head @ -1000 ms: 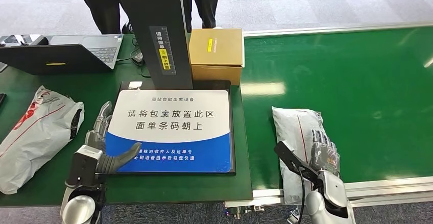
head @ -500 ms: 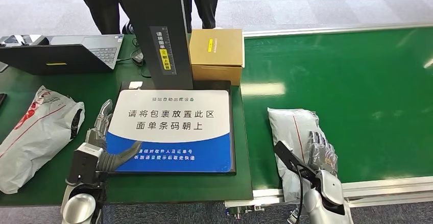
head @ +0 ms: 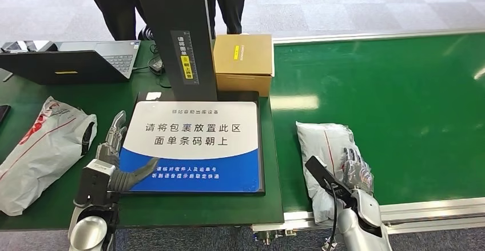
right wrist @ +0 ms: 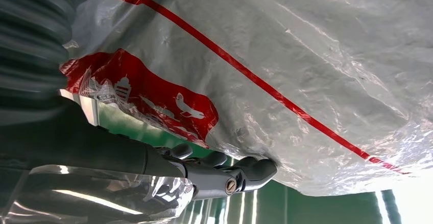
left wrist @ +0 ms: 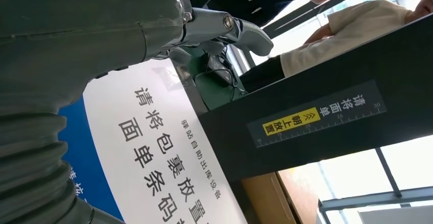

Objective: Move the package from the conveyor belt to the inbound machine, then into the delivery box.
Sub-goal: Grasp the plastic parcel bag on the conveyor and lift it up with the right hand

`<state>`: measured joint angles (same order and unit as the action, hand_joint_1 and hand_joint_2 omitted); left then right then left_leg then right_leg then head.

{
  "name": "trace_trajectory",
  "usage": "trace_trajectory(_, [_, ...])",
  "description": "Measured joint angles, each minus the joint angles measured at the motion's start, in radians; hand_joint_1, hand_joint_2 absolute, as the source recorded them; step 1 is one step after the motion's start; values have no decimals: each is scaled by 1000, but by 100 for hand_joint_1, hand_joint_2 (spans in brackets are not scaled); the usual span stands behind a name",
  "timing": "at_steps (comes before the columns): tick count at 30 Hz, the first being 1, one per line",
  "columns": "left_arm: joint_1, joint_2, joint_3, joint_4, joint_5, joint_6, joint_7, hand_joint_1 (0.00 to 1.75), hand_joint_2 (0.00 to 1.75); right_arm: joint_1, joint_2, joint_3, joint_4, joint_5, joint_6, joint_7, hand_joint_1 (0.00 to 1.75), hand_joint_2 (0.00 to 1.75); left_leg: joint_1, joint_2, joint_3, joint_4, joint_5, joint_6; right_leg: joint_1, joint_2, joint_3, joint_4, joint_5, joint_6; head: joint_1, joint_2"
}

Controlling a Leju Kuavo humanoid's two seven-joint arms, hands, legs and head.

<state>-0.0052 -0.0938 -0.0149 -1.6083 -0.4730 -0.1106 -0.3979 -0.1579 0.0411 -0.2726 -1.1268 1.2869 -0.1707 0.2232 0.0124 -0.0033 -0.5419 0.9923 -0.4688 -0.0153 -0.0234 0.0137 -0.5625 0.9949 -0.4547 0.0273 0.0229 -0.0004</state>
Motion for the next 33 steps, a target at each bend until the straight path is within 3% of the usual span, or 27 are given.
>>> trace_trajectory(13, [-1, 0, 0, 0, 0, -1, 0, 0, 175, -15, 5, -6, 34, -37, -2, -16, 0, 175, 0, 0, 1, 0, 1, 2, -1, 0, 2, -3, 2, 3, 0, 0])
trace_trajectory(25, [-31, 1, -25, 24, 14, 8, 0, 0, 175, -119, 5, -64, 289, -172, -117, -130, 4, 175, 2, 3, 5, 0, 3, 7, 0, 2, 7, -10, 6, 4, 0, 0])
trace_trajectory(26, [-34, 1, -27, 27, 15, 10, 0, 0, 175, -126, 5, -69, 306, -182, -124, -139, 16, 175, 2, 3, 5, 0, 4, 8, 0, 2, 8, -11, 7, 4, 0, 0])
trace_trajectory(27, [-38, 1, -28, 31, 16, 12, -1, 0, 175, -132, 5, -73, 321, -191, -130, -147, 38, 175, 2, 4, 5, 0, 4, 9, 0, 2, 8, -12, 7, 3, 0, 0])
trace_trajectory(29, [-44, 1, -31, 38, 17, 16, -2, 0, 175, -141, 6, -79, 345, -202, -137, -157, 94, 175, 2, 4, 5, 0, 5, 11, 0, 2, 9, -13, 7, 3, 0, 0])
trace_trajectory(30, [-47, 1, -32, 41, 18, 17, -2, 0, 175, -145, 6, -80, 354, -205, -139, -161, 114, 175, 3, 4, 5, 0, 6, 11, 0, 2, 10, -14, 8, 3, 0, 0])
trace_trajectory(33, [-56, 2, -34, 51, 19, 20, -4, 0, 175, -154, 6, -82, 377, -212, -142, -170, 132, 175, 3, 4, 7, 0, 7, 13, 0, 2, 13, -16, 9, 4, 0, 0])
